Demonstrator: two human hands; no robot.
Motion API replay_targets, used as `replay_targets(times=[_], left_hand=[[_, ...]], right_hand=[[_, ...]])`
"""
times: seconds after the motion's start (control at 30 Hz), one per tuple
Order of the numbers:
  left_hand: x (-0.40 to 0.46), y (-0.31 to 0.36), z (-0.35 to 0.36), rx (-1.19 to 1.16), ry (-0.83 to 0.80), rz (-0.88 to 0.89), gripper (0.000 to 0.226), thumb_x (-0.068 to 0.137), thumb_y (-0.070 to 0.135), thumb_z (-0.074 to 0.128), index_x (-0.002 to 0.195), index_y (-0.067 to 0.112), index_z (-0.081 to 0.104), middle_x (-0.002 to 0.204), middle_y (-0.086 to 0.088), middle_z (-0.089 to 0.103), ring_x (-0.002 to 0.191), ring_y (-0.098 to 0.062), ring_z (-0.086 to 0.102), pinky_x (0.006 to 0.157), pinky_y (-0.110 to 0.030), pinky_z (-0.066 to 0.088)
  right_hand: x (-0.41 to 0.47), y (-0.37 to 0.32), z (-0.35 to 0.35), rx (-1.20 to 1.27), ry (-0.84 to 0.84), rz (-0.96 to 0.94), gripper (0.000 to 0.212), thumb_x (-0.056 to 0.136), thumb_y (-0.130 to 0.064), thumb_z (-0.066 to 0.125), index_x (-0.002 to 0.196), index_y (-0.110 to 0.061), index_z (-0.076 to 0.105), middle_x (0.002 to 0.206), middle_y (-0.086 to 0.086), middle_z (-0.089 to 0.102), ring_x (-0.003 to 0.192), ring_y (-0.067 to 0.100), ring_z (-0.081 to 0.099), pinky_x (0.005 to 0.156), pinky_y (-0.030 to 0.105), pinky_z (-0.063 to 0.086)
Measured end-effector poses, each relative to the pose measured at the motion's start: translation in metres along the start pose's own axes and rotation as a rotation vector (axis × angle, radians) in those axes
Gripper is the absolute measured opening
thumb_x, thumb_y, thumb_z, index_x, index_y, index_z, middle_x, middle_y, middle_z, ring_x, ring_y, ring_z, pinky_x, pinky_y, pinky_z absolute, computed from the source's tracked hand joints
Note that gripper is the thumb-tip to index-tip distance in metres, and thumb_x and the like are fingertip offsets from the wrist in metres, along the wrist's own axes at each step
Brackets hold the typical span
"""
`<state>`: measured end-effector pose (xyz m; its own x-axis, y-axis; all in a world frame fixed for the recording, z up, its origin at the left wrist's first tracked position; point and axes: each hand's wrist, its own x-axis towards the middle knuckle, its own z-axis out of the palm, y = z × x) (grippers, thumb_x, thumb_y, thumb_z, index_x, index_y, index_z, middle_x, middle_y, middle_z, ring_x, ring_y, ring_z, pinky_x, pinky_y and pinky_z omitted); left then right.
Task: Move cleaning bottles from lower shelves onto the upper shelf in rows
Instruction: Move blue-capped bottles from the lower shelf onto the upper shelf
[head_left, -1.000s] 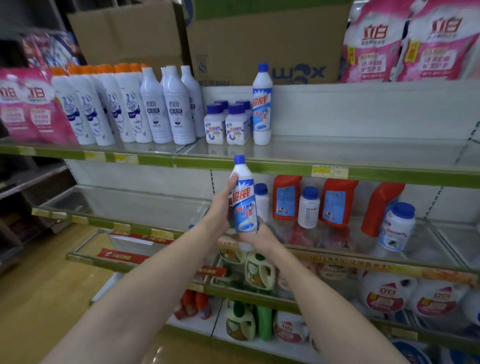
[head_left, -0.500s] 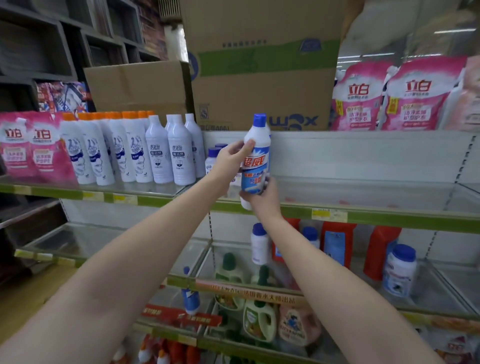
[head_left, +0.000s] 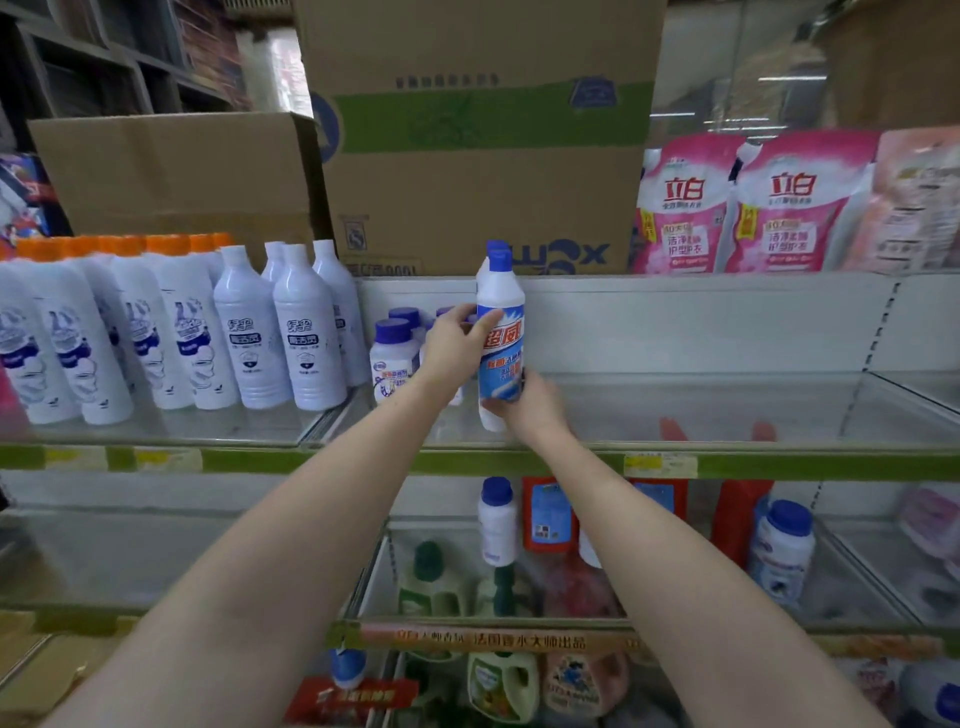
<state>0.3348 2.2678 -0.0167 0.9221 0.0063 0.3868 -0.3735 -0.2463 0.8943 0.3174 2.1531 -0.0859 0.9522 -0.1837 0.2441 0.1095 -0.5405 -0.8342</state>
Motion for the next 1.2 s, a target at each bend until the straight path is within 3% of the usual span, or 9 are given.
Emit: replay_targets(times=[0.2,0.4,0.53,0.73,0.87,0.97,1.03,1.1,1.2], left_hand=[[0.020,-0.012,0.000,-0.055,-0.020,-0.031,0.045,0.097,0.039,0.062,0.135,0.014,0.058,0.118,-0.003,0.069,0.101,-0.015,0.067,0.077,-0.026,0.057],[0.029,-0.016,0.001,0.010,0.026,0.014,0.041,0.098,0.040,0.059,0.129,0.013,0.059,0.117,-0.003,0.069,0.099,-0.014,0.066,0.076,-0.023,0.054],[0.022,-0.017,0.001,0.032,0.044,0.041,0.041,0.098,0.040,0.059,0.127,0.011,0.062,0.117,-0.003,0.070,0.094,-0.010,0.064,0.065,-0.013,0.047],[0.010,-0.024,-0.008,0.009,0.011,-0.059,0.034,0.094,0.026,0.069,0.122,0.006,0.066,0.120,-0.009,0.070,0.107,-0.020,0.067,0.087,-0.032,0.057],[0.000,-0.043,-0.020,0.172,-0.066,-0.072,0.021,0.092,0.016,0.070,0.111,0.010,0.063,0.110,-0.006,0.066,0.100,-0.017,0.064,0.073,-0.024,0.051],[-0.009,-0.051,-0.029,0.256,-0.156,-0.033,0.015,0.095,0.018,0.067,0.108,0.013,0.063,0.103,-0.003,0.065,0.091,-0.014,0.063,0.069,-0.023,0.051],[-0.014,-0.056,-0.030,0.340,-0.212,0.010,0.015,0.096,0.018,0.065,0.109,0.012,0.064,0.101,-0.003,0.065,0.090,-0.015,0.063,0.074,-0.028,0.054],[-0.019,-0.059,-0.030,0.406,-0.265,0.039,0.015,0.095,0.019,0.066,0.107,0.010,0.065,0.098,-0.004,0.066,0.087,-0.017,0.064,0.079,-0.034,0.057],[-0.031,-0.059,-0.025,0.476,-0.347,0.076,0.012,0.093,0.021,0.068,0.096,0.010,0.067,0.091,-0.008,0.068,0.087,-0.024,0.067,0.078,-0.039,0.058]], right_hand=[[0.015,-0.001,0.008,-0.023,0.037,0.021,0.057,0.087,-0.026,0.078,0.131,-0.006,0.048,0.128,0.012,0.048,0.115,0.029,0.057,0.089,0.031,0.044],[0.024,-0.004,0.017,0.001,0.041,0.045,0.056,0.088,-0.022,0.077,0.133,-0.007,0.048,0.131,0.012,0.047,0.116,0.026,0.056,0.092,0.030,0.044],[0.022,-0.006,0.021,0.003,0.070,0.072,0.055,0.087,-0.022,0.077,0.132,-0.007,0.049,0.129,0.012,0.048,0.114,0.027,0.057,0.089,0.029,0.044],[0.011,-0.012,0.025,0.004,0.085,0.140,0.044,0.089,-0.019,0.071,0.127,-0.007,0.053,0.120,0.008,0.061,0.111,0.028,0.062,0.084,0.032,0.047],[0.003,-0.008,0.019,-0.027,0.114,0.183,0.040,0.091,-0.014,0.069,0.128,-0.007,0.056,0.126,0.013,0.066,0.115,0.032,0.063,0.094,0.037,0.051],[-0.003,-0.003,0.009,0.013,0.162,0.191,0.018,0.088,-0.013,0.070,0.100,-0.015,0.056,0.113,0.013,0.068,0.106,0.033,0.066,0.094,0.045,0.055],[-0.008,0.004,0.000,0.013,0.185,0.189,0.021,0.087,-0.015,0.071,0.085,-0.022,0.051,0.100,0.012,0.068,0.097,0.032,0.067,0.091,0.046,0.056],[-0.017,0.009,-0.008,0.011,0.194,0.199,0.023,0.088,-0.014,0.071,0.083,-0.022,0.050,0.096,0.013,0.067,0.092,0.031,0.066,0.088,0.044,0.056],[-0.035,0.017,-0.015,0.027,0.223,0.193,0.025,0.087,-0.008,0.071,0.080,-0.018,0.050,0.080,0.007,0.061,0.071,0.020,0.059,0.066,0.032,0.050]])
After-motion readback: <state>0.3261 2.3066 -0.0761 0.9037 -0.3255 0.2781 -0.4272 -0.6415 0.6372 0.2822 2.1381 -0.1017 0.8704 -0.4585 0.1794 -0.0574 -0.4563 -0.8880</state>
